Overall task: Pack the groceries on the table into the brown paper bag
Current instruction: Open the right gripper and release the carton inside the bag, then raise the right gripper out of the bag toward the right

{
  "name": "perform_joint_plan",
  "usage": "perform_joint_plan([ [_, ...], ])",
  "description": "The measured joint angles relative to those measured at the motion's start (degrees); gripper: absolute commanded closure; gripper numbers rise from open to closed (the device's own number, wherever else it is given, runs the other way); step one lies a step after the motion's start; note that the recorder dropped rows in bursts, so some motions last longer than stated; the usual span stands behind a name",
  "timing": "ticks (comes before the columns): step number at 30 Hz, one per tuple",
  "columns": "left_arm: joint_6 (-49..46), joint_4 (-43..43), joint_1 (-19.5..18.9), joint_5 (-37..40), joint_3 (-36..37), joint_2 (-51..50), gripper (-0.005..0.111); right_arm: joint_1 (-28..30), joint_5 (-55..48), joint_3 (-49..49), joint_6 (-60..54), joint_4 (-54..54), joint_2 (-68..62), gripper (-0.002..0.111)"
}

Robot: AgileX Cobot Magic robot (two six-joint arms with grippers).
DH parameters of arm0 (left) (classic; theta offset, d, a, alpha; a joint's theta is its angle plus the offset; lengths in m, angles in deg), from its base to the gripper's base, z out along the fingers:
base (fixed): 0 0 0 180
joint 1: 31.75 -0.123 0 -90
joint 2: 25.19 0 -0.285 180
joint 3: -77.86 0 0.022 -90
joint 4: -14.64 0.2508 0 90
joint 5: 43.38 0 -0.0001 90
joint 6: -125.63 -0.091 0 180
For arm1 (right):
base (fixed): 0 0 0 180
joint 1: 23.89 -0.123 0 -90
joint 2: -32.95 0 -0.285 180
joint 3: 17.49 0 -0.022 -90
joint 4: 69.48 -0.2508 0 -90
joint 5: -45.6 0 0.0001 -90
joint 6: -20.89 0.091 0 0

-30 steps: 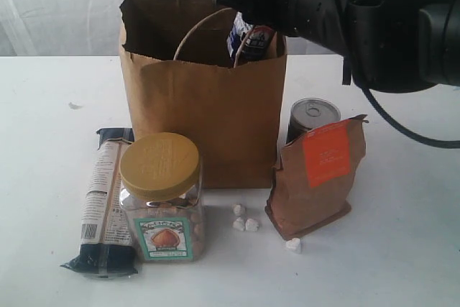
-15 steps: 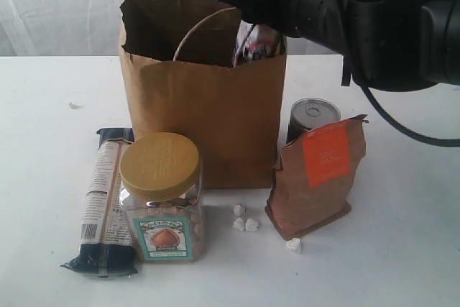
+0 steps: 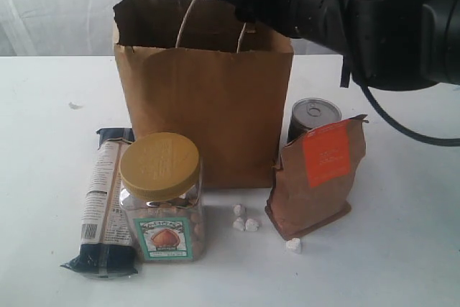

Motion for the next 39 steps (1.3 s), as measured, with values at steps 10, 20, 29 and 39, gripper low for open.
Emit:
perform_joint_plan([
  [10, 0.0, 0.0, 0.0, 0.0, 0.0, 0.0, 0.107, 0.0, -1.79, 0.0, 0.0, -5.46, 0.77, 0.041],
  [20, 0.0, 0.0, 0.0, 0.0, 0.0, 0.0, 0.107, 0.0, -5.92, 0.12, -0.12, -8.55, 7.69, 0.041],
  [29, 0.0, 0.0, 0.0, 0.0, 0.0, 0.0, 0.107, 0.0, -6.17, -0.02, -0.33, -8.68, 21.72, 0.041],
  [39, 0.0, 0.0, 0.0, 0.0, 0.0, 0.0, 0.107, 0.0, -6.17, -0.02, -19.21, -8.68, 23.23, 0.073],
])
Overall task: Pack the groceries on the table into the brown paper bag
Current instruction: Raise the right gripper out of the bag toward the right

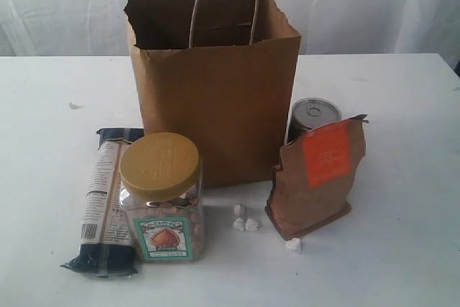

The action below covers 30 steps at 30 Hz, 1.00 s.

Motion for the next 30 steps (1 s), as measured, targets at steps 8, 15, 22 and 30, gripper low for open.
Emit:
perform_joint_plan([
  [8, 0.0, 0.0, 0.0, 0.0, 0.0, 0.0, 0.107, 0.0, 17.58, 0.72, -21.71, -0.34, 0.08, 0.091],
  [15, 0.0, 0.0, 0.0, 0.0, 0.0, 0.0, 0.107, 2.07, 43.76, 6.56, -33.57, -0.34, 0.08, 0.094],
  [22, 0.0, 0.0, 0.0, 0.0, 0.0, 0.0, 0.107, 10.48, 37.87, 16.73, -33.78, -0.8, -0.45, 0.108],
  [30, 0.0, 0.0, 0.0, 0.0, 0.0, 0.0, 0.107, 16.93, 38.55, 27.97, -33.5, -0.8, -5.32, 0.108],
])
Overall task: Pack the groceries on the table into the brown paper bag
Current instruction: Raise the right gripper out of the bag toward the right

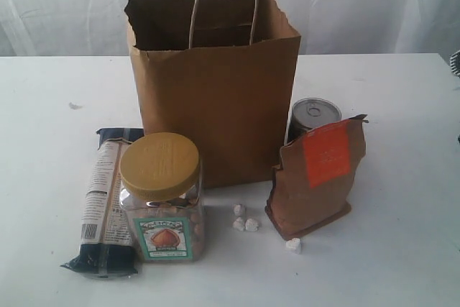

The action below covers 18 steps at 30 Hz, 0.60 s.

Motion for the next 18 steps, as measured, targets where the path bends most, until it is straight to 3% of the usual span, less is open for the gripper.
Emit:
perform_joint_plan([
  [2, 0.0, 0.0, 0.0, 0.0, 0.0, 0.0, 0.107, 0.0, 0.81, 0.94, 5.44, 0.0, 0.29, 0.108],
  [6, 0.0, 0.0, 0.0, 0.0, 0.0, 0.0, 0.107, 0.0, -5.27, 2.35, 30.18, 0.0, 6.6, 0.108],
  [8, 0.0, 0.0, 0.0, 0.0, 0.0, 0.0, 0.107, 0.14, -18.82, 2.89, 46.9, 0.72, 11.45, 0.108],
  [11, 0.0, 0.0, 0.0, 0.0, 0.0, 0.0, 0.107, 0.14, -43.5, 1.14, 73.9, 22.64, 14.74, 0.108],
  [18, 0.0, 0.0, 0.0, 0.0, 0.0, 0.0, 0.107, 3.42, -73.2, -5.62, 84.35, 41.63, 10.69, 0.108],
])
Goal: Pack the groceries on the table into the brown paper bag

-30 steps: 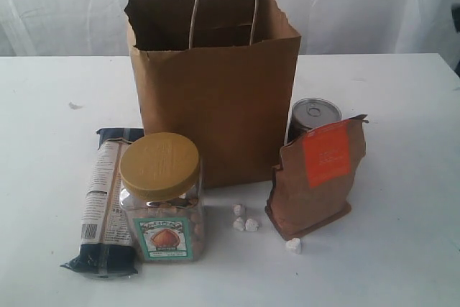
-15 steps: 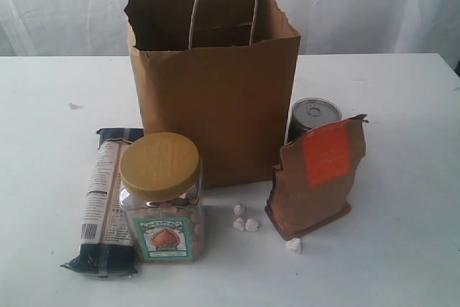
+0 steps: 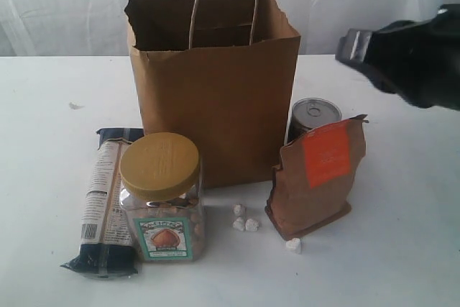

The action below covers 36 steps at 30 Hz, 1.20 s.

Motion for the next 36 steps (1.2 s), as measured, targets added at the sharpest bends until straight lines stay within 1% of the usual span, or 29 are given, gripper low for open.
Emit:
perform_joint_plan([
  [2, 0.0, 0.0, 0.0, 0.0, 0.0, 0.0, 0.107, 2.29, -6.96, -1.86, 3.46, 6.34, -3.08, 0.108],
  [4, 0.0, 0.0, 0.0, 0.0, 0.0, 0.0, 0.107, 4.47, -12.98, -4.18, 7.74, 15.12, -7.07, 0.108],
  [7, 0.0, 0.0, 0.0, 0.0, 0.0, 0.0, 0.107, 6.01, -19.16, -7.16, 12.05, 29.22, -11.16, 0.108],
  [10, 0.0, 0.0, 0.0, 0.0, 0.0, 0.0, 0.107, 6.38, -22.21, -8.9, 11.77, 40.27, -12.94, 0.108],
  [12, 0.0, -0.12, 0.0, 0.0, 0.0, 0.0, 0.107, 6.49, -22.31, -9.3, 10.08, 43.91, -13.09, 0.108],
  [14, 0.0, -0.12, 0.0, 0.0, 0.0, 0.0, 0.107, 6.49, -20.52, -9.32, 7.09, 45.57, -13.09, 0.105],
  [15, 0.0, -0.12, 0.0, 0.0, 0.0, 0.0, 0.107, 6.49, -20.28, -9.41, 5.37, 45.57, -13.19, 0.096],
  [16, 0.0, -0.12, 0.0, 0.0, 0.0, 0.0, 0.107, 5.93, -19.84, -9.41, 1.43, 45.57, -13.18, 0.09],
  [17, 0.0, -0.12, 0.0, 0.0, 0.0, 0.0, 0.107, 5.41, -19.84, -9.41, -0.38, 45.57, -13.33, 0.077],
  [18, 0.0, -0.12, 0.0, 0.0, 0.0, 0.0, 0.107, 3.7, -19.84, -9.41, -3.39, 45.57, -13.55, 0.07],
  [19, 0.0, -0.12, 0.0, 0.0, 0.0, 0.0, 0.107, 2.65, -19.84, -9.41, -4.92, 45.57, -13.59, 0.057],
  [20, 0.0, -0.12, 0.0, 0.0, 0.0, 0.0, 0.107, 0.81, -19.84, -9.41, -7.42, 45.57, -13.69, 0.049],
  [23, 0.0, -0.12, 0.0, 0.0, 0.0, 0.0, 0.107, -2.53, -19.49, -9.41, -13.46, 45.57, -13.69, 0.048],
  [27, 0.0, -0.12, 0.0, 0.0, 0.0, 0.0, 0.107, -3.1, -14.55, -9.41, -18.3, 46.5, -15.52, 0.048],
  [31, 0.0, -0.12, 0.0, 0.0, 0.0, 0.0, 0.107, -3.1, -12.95, -9.41, -21.18, 46.98, -18.76, 0.049],
  [34, 0.0, -0.12, 0.0, 0.0, 0.0, 0.0, 0.107, -3.1, -13.4, -9.41, -21.42, 47.1, -20.07, 0.057],
  [36, 0.0, -0.12, 0.0, 0.0, 0.0, 0.0, 0.107, -3.1, -13.42, -9.41, -21.42, 47.1, -20.32, 0.067],
])
